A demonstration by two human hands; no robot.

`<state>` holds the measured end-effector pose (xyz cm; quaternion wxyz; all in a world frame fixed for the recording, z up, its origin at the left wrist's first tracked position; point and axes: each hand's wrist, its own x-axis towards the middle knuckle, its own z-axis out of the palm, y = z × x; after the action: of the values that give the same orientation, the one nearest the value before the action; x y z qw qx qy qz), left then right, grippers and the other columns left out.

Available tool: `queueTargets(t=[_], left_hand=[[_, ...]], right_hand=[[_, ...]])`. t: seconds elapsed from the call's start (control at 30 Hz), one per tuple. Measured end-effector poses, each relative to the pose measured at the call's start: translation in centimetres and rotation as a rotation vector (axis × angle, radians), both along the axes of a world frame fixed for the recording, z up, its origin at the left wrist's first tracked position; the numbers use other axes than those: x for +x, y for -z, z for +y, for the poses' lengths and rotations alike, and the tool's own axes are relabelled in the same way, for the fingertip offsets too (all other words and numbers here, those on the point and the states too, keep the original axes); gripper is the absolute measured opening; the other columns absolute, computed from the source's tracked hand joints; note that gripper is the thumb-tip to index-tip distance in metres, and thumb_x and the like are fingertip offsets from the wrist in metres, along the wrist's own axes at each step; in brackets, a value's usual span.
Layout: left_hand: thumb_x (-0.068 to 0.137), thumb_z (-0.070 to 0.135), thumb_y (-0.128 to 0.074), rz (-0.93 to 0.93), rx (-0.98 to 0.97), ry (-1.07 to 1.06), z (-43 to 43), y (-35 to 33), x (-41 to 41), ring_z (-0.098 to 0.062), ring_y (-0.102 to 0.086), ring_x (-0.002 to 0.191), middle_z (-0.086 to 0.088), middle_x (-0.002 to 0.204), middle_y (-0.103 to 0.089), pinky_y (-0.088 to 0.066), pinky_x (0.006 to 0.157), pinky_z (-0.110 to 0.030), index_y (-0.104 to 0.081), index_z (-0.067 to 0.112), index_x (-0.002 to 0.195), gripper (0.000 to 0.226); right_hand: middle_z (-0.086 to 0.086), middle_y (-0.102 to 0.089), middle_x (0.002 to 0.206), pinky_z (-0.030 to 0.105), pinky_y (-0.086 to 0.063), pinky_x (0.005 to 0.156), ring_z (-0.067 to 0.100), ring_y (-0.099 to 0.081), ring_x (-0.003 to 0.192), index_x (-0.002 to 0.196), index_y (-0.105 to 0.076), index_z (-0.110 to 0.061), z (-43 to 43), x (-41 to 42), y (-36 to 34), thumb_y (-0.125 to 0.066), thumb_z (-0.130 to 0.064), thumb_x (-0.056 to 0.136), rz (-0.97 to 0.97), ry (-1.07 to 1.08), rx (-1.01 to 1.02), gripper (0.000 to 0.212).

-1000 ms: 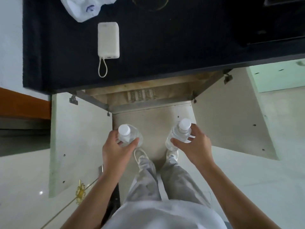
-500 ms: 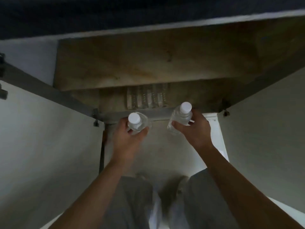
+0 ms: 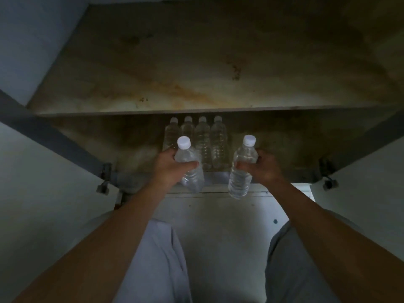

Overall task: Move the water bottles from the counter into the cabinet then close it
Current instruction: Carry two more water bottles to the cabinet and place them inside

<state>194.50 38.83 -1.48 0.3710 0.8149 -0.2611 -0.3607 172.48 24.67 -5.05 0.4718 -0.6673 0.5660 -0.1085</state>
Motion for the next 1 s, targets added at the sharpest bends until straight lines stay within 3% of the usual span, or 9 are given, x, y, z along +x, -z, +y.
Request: queueTargets(t=[0.1,0.2,0.33,0.5,0.6,0.7,0.8,0.9,1.0], left_hand=[[0.072,0.023,-0.090,0.047,0.051,0.017,-0.6,0.4,0.4,-0.010,-0.068,0.086,0.000,0.102,-0.074,-0.046,0.062,-0.019,-0.074,0.013,0.111,0.043],[0.072,0.020,-0.090,0.087,0.079,0.070,-1.4,1.1,1.2,-0.012,-0.073,0.087,0.000,0.097,-0.077,-0.049,0.062,-0.017,-0.077,0.015,0.104,0.035],[0.072,0.023,-0.089,0.141,0.103,0.134,-2.9,2.4,2.7,-0.016,-0.076,0.086,0.000,0.093,-0.079,-0.058,0.073,-0.026,-0.078,0.017,0.100,0.030],[0.079,0.028,-0.083,0.294,0.082,0.091,-3.5,3.1,5.2,-0.017,-0.077,0.084,-0.003,0.091,-0.079,-0.061,0.071,-0.028,-0.074,0.014,0.105,0.031],[0.079,0.038,-0.082,0.382,0.031,-0.001,-3.9,3.6,6.9,-0.026,-0.076,0.091,-0.009,0.097,-0.079,-0.062,0.081,-0.039,-0.070,0.011,0.115,0.046],[0.074,0.049,-0.079,0.438,-0.027,-0.052,-4.7,4.0,8.2,-0.026,-0.074,0.096,-0.010,0.110,-0.075,-0.058,0.071,-0.036,-0.064,0.016,0.125,0.062],[0.074,0.054,-0.076,0.460,-0.087,-0.085,-6.0,4.4,8.7,-0.029,-0.069,0.104,-0.012,0.119,-0.071,-0.056,0.077,-0.040,-0.061,0.018,0.128,0.067],[0.062,0.064,-0.079,0.456,-0.114,-0.196,-6.9,4.8,8.5,-0.028,-0.071,0.099,-0.010,0.114,-0.072,-0.058,0.075,-0.041,-0.059,0.019,0.127,0.081],[0.028,0.080,-0.083,0.475,-0.142,-0.330,-7.8,5.8,8.7,-0.028,-0.071,0.097,-0.010,0.114,-0.070,-0.060,0.086,-0.046,-0.055,0.018,0.133,0.126]], right_hand=[[-0.007,-0.068,0.085,0.023,-0.049,0.068,0.009,-0.064,0.076,0.096,-0.067,-0.025,-0.4,0.4,0.3,-0.084,-0.042,0.075,-0.002,-0.011,0.019,0.032],[-0.004,-0.069,0.077,0.031,-0.057,0.071,0.017,-0.068,0.073,0.085,-0.067,-0.026,-1.6,1.3,1.4,-0.082,-0.059,0.069,-0.043,0.010,0.028,0.039],[-0.001,-0.071,0.087,0.024,-0.052,0.067,0.011,-0.067,0.077,0.083,-0.066,-0.028,-3.1,2.3,2.7,-0.079,-0.026,0.083,-0.104,0.033,0.103,0.014],[-0.002,-0.071,0.085,0.034,-0.056,0.073,0.017,-0.069,0.081,0.085,-0.068,-0.027,-3.6,4.9,2.2,-0.070,-0.032,0.089,-0.203,0.025,0.117,0.006],[0.002,-0.069,0.085,0.039,-0.054,0.076,0.021,-0.067,0.079,0.091,-0.068,-0.024,-4.1,7.2,2.0,-0.061,-0.043,0.093,-0.207,-0.025,0.106,0.020],[0.003,-0.066,0.096,0.027,-0.047,0.060,0.014,-0.063,0.079,0.115,-0.062,-0.019,-5.3,9.4,2.1,-0.060,-0.047,0.095,-0.177,-0.081,0.069,0.034],[0.001,-0.062,0.104,0.016,-0.044,0.049,0.006,-0.060,0.076,0.127,-0.049,-0.018,-6.4,10.9,3.4,-0.064,-0.045,0.094,-0.184,-0.053,0.067,0.046],[0.002,-0.065,0.105,0.024,-0.054,0.062,0.013,-0.065,0.081,0.125,-0.050,-0.018,-6.7,11.3,4.9,-0.070,-0.057,0.084,-0.171,0.010,0.067,0.060],[0.008,-0.069,0.105,0.029,-0.055,0.070,0.021,-0.068,0.090,0.120,-0.057,-0.011,-6.8,11.5,6.1,-0.075,-0.056,0.080,-0.176,0.063,0.035,0.063]])
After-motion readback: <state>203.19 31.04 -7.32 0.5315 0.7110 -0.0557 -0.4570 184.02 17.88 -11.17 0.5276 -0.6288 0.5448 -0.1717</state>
